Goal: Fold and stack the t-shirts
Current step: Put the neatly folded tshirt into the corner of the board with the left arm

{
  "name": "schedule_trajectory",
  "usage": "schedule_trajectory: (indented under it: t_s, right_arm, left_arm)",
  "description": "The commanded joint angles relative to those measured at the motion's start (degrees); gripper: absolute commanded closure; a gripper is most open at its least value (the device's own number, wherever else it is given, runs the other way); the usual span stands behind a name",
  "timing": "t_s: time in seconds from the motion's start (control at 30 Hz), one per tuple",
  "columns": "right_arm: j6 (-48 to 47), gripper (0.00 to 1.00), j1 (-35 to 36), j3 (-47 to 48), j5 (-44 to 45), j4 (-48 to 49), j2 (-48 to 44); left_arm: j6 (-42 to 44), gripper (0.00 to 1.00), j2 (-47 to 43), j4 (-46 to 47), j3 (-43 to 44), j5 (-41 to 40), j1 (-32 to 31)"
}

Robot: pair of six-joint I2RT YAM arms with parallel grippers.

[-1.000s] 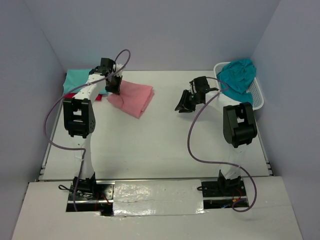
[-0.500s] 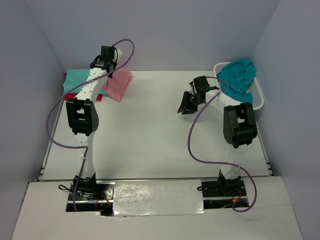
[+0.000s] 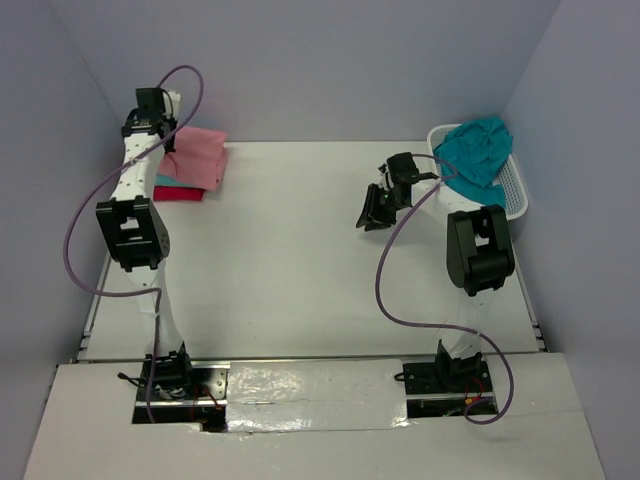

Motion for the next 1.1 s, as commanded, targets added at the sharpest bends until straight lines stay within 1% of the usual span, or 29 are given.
schedule_trajectory:
  t_s: [0.0,0.03,0.23,0.27,0.37,0.4,0.43,0.47,0.5,0.53,0.57,0.6,0.67,0.7,0.73,0.77,0.9,0.93,0.97,1.03,1.07]
  right_arm:
    - [-1.54,0.61,-0.10,3.06,0.00,-1.86,-0.11]
    - [-1.71,0.61,-0.01,3.50,0.09,-2.21,-0.02]
    - [-2.50,0.61,-0.01,4.47,0.00,-3.00,0.68]
    - [-2.51,0.61,-0.01,4.47,0.17,-3.18,0.77]
    - [-2.59,0.61,-0.01,4.56,0.00,-3.18,1.03]
    - [-2.59,0.61,0.07,4.56,-0.09,-3.27,1.12]
    - [-2.59,0.61,-0.01,4.47,-0.09,-3.18,1.21]
    - [-2.59,0.61,-0.01,4.47,-0.09,-3.18,1.21]
    - [-2.59,0.61,0.07,4.30,-0.09,-3.27,1.21]
    - [-2.68,0.60,-0.01,4.38,-0.17,-3.44,1.12]
    - [-2.77,0.60,0.07,4.30,-0.17,-3.44,0.86]
    - [-2.94,0.60,-0.01,4.21,-0.35,-3.53,0.77]
    - [-3.21,0.60,0.08,4.03,-0.26,-3.71,0.25]
    - [-3.30,0.60,-0.01,4.03,-0.26,-3.88,0.07]
    - [-3.47,0.60,-0.01,4.03,-0.18,-3.88,-0.10]
    - [-3.47,0.60,-0.01,3.94,-0.17,-3.80,-0.37]
    - [-3.56,0.59,-0.01,4.29,-0.61,-3.88,-0.37]
    - [-3.56,0.59,-0.01,4.56,-0.70,-4.06,-0.20]
    - [-3.65,0.59,-0.01,5.08,-0.79,-4.23,-0.02]
    - [-3.74,0.59,-0.01,5.52,-0.88,-4.50,0.16]
    - [-3.74,0.59,0.07,5.70,-1.05,-4.58,0.24]
  left_arm:
    - [-3.27,1.00,-2.32,-1.67,3.07,6.03,3.12]
    - [-3.62,1.00,-1.70,-2.29,3.24,8.30,4.61]
    - [-5.73,1.00,1.82,-3.88,4.04,14.64,9.18]
    - [-5.74,1.00,1.74,-3.71,3.86,17.61,9.63]
    - [-3.90,1.00,2.08,-2.65,3.51,18.69,9.81]
    - [-3.28,0.98,2.43,-2.82,3.68,19.74,9.81]
    - [-3.01,0.91,2.79,-3.35,4.03,20.62,9.72]
    - [-2.75,0.65,3.49,-3.53,4.12,20.98,9.63]
    - [-2.92,0.50,3.75,-3.53,4.21,19.85,9.63]
    - [-3.27,0.42,4.10,-3.53,4.47,18.27,9.63]
    - [-4.06,0.31,4.63,-3.36,4.65,16.52,9.63]
    - [-4.76,0.17,4.72,-3.35,5.00,12.76,9.98]
    - [-8.18,0.08,4.02,-2.74,5.88,9.92,10.68]
    - [-9.50,0.07,3.41,-2.22,6.05,8.43,11.56]
    - [-10.65,0.02,2.54,-1.60,5.53,8.41,12.00]
    - [-12.31,0.01,0.44,-0.90,5.18,8.85,12.44]
    - [-13.29,0.01,-4.93,3.49,3.16,14.90,12.79]
    - [-13.38,0.01,-5.64,3.68,3.07,19.61,12.62]
    - [-13.21,0.01,-6.69,3.68,3.15,21.40,12.44]
    - [-11.73,0.01,-7.49,2.72,3.77,23.61,11.31]
    - [-10.84,0.01,-7.75,2.28,3.77,23.01,10.52]
